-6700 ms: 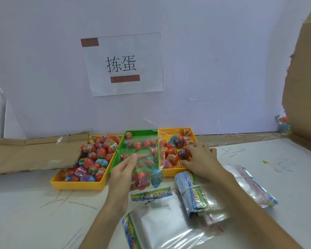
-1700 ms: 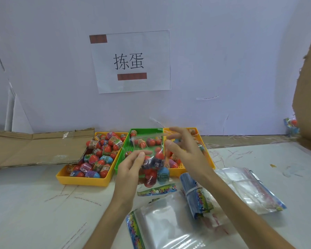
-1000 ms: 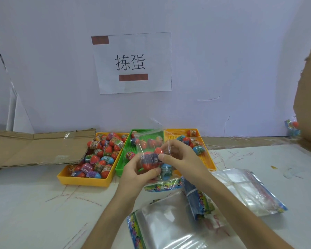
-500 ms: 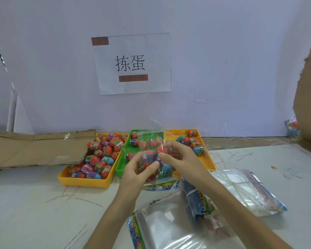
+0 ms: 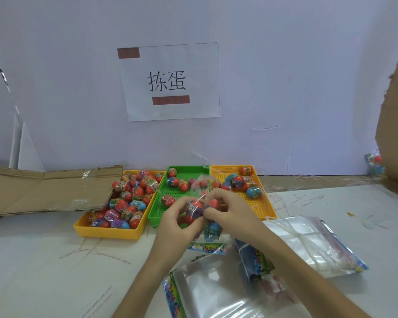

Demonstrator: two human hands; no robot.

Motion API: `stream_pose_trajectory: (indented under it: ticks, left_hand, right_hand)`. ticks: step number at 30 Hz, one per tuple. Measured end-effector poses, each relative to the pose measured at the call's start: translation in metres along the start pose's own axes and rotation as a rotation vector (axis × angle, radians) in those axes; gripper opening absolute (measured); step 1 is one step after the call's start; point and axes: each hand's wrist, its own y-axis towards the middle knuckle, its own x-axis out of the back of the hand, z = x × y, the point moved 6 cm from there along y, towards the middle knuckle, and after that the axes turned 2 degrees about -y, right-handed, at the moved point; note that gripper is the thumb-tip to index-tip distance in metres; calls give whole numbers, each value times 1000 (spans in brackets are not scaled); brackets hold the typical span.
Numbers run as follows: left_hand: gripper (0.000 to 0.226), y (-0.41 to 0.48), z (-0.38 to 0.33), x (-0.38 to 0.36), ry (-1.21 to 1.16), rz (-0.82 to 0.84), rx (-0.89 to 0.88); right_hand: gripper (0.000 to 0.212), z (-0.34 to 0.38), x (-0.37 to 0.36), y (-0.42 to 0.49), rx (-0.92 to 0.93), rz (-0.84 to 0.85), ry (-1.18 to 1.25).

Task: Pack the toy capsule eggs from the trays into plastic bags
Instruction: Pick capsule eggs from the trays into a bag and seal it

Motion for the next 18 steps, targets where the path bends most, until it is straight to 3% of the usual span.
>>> stream_pose_trajectory:
  ticks: [10, 15, 18]
  left_hand:
    - [23, 1, 1, 5, -124, -64, 52]
    - [27, 0, -2, 3, -164, -52, 61]
    - [27, 1, -3, 3, -168, -48, 56]
  right_hand:
    - [14, 0, 2, 2, -31, -3, 177]
    - [7, -1, 12, 2, -58, -99, 299]
    - [13, 0, 16, 2, -41, -129, 308]
